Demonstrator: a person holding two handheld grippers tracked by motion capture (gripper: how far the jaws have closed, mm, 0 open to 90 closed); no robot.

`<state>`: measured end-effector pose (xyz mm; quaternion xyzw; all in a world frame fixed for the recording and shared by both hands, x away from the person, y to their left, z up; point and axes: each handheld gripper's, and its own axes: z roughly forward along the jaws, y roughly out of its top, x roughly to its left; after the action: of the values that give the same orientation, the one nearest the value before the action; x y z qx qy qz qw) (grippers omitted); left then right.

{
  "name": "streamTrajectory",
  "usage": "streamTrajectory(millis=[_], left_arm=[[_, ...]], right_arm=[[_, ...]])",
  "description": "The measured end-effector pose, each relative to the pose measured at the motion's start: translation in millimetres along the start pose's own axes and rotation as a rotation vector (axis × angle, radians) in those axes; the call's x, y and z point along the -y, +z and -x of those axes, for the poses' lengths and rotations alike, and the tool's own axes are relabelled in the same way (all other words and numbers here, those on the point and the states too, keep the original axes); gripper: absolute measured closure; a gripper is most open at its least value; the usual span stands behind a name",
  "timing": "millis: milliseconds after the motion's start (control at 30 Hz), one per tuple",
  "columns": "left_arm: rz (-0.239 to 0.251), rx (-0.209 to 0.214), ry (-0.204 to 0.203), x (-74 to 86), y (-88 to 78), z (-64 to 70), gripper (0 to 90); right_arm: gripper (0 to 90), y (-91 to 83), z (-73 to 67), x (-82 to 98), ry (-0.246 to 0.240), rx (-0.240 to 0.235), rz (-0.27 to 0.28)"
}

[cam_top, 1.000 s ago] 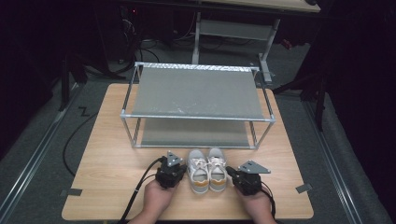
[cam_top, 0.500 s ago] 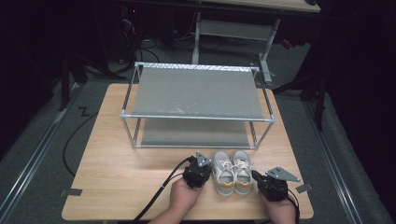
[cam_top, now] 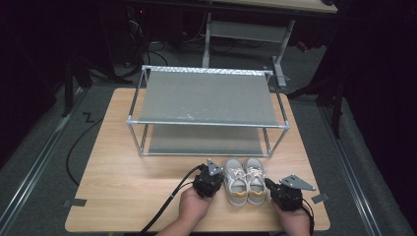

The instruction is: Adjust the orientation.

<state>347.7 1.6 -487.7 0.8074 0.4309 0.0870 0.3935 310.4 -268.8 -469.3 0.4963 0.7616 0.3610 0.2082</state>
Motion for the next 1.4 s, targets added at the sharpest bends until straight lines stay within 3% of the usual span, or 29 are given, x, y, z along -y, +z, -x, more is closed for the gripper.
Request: streamTrajectory(millis=[167, 300, 633, 900, 1200, 1400], left_arm=[[0.005, -0.02, -0.009, -0.5, -0.3, -2.9, 89.9], [0.0, -0.006, -0.023, -2.0, 0.1, -8.2, 89.9], [0.003, -0.013, -0.029, -1.9, -0.1, -6.5, 89.9], [0.0, -0.002, -0.029, -1.9, -2.0, -3.8, 90.0], [0.008, 0.007, -0.011, -0.9, -1.1, -1.2, 90.0], [0.003, 0.011, -0.028, -2.2, -0.8, -3.2, 90.0]], right_arm=[[90.0, 4.5, -2.6, -3.1, 0.006, 0.003, 0.0], [90.0, 5.5, -5.5, -3.6, -0.007, -0.01, -0.004], [90.0, 2.2, -6.6, -1.1, -0.001, -0.017, -0.01], [90.0, 2.6, -4.8, -2.5, -0.045, -0.013, -0.016], [90.0, 4.0, -1.6, -2.9, -0.01, 0.003, -0.011], [90.0, 1.5, -4.4, -1.3, -0.01, -0.004, -0.016]])
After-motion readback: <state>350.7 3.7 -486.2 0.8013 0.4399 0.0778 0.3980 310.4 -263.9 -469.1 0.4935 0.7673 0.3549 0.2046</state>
